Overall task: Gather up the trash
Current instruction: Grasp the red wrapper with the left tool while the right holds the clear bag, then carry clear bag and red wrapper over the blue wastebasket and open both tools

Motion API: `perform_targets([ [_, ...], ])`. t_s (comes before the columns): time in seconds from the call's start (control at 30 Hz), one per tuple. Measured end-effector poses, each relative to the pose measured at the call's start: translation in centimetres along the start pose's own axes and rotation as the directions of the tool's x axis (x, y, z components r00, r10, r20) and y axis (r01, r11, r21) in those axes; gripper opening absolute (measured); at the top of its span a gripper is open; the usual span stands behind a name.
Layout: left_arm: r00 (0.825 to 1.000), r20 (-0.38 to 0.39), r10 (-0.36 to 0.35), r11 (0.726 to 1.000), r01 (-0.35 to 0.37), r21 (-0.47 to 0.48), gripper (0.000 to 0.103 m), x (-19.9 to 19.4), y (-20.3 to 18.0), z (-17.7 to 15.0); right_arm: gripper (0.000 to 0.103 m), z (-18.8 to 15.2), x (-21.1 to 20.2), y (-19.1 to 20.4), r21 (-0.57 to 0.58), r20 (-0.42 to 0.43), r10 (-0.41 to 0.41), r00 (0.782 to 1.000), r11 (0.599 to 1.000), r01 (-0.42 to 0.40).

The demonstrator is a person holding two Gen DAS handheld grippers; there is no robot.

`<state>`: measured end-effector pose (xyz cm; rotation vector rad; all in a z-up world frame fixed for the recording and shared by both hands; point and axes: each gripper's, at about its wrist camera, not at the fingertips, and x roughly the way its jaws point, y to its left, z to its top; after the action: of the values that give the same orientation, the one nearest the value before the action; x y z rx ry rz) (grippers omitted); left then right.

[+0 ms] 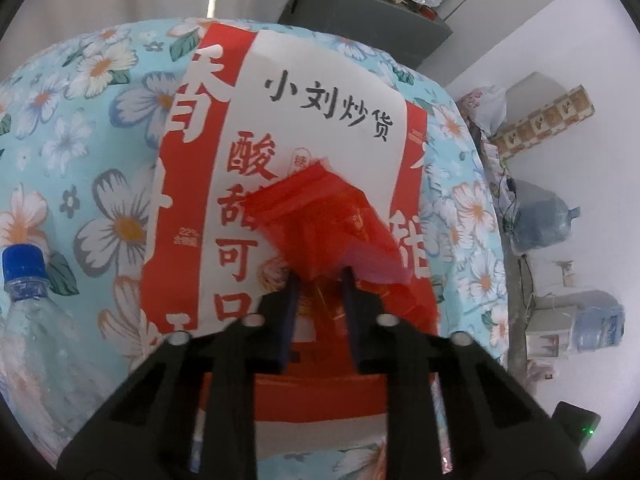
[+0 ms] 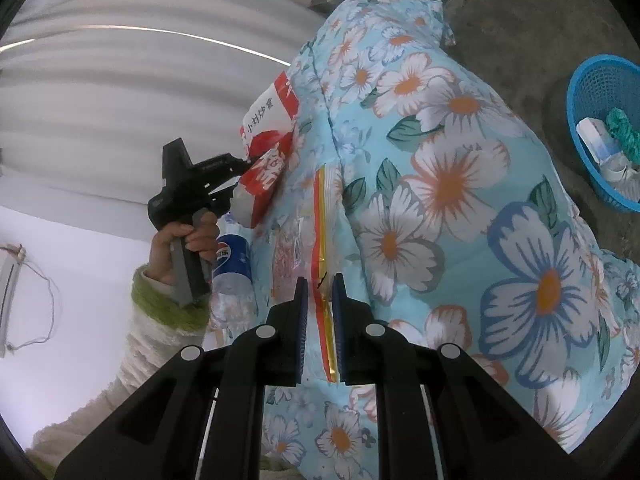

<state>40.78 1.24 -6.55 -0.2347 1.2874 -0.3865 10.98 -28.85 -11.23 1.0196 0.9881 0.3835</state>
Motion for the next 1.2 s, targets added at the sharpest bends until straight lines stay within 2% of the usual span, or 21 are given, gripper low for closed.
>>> perform_targets([
  [0.17, 0.999, 0.037, -0.027, 1.000, 0.027, -0.005, 0.009, -1.3, 0.7, -0.3, 0.013, -0.2, -0.1, 0.4, 0.001, 0.002, 0.007, 1.000, 1.000, -0.007],
  [0.37, 0.989, 0.144, -0.034, 0.999, 0.028, 0.045, 0.009, -5.4, 0.3, -1.3, 0.013, -0.3, -0.4, 0.6, 0.000, 0.016, 0.017, 1.000, 1.000, -0.017],
  [0.5, 0.964, 0.253, -0.075, 0.995, 0.054, 0.089, 0.009, -9.9, -0.3, -2.6, 0.012, -0.5, -0.6, 0.7, 0.009, 0.023, 0.030, 0.999, 1.000, -0.030],
  [0.67, 0.933, 0.347, -0.101, 0.989, 0.057, 0.136, 0.009, -14.3, -0.7, -4.6, 0.011, -0.9, -1.1, 0.7, 0.025, 0.046, 0.060, 0.997, 0.998, -0.062],
  [0.87, 0.910, 0.394, -0.126, 0.984, 0.065, 0.165, 0.009, -17.2, -1.3, -7.1, 0.010, -1.2, -2.0, 1.1, 0.013, 0.069, 0.080, 0.994, 0.997, -0.081],
  [1.2, 0.896, 0.421, -0.142, 0.976, 0.057, 0.209, 0.009, -19.3, -3.2, -10.0, 0.009, -1.3, -4.3, 0.6, 0.023, 0.130, 0.125, 0.984, 0.991, -0.129],
])
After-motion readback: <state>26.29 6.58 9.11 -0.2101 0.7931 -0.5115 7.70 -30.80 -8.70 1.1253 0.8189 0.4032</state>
